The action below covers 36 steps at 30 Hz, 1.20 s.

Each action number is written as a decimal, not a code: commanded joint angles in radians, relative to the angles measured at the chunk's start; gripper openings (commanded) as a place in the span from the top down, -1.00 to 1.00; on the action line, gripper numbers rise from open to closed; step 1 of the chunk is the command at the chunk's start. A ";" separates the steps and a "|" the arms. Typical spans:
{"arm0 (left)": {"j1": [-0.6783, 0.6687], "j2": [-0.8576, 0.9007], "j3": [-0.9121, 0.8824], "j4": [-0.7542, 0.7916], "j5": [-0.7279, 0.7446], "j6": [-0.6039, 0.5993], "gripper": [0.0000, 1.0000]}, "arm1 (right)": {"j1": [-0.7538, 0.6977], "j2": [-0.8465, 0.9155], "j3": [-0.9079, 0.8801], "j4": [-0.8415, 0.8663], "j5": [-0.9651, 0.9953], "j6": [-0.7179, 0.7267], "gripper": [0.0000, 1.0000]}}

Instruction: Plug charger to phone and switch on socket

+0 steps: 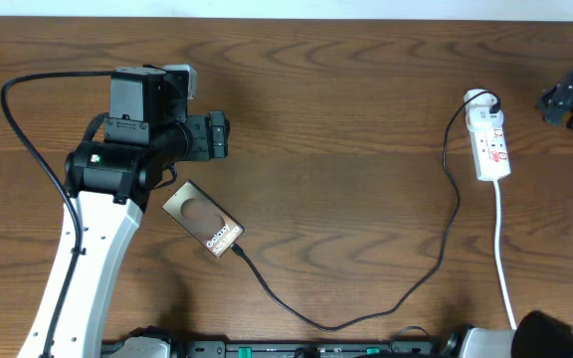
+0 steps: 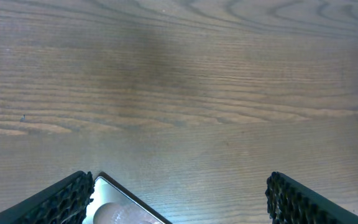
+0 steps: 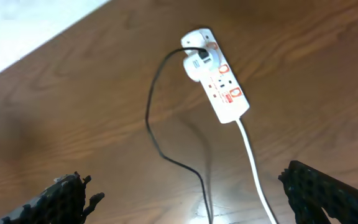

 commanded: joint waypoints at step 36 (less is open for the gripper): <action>-0.004 -0.628 -0.634 0.613 -0.085 -0.004 -0.82 | 0.009 -0.031 0.009 -0.002 -0.023 0.012 -0.99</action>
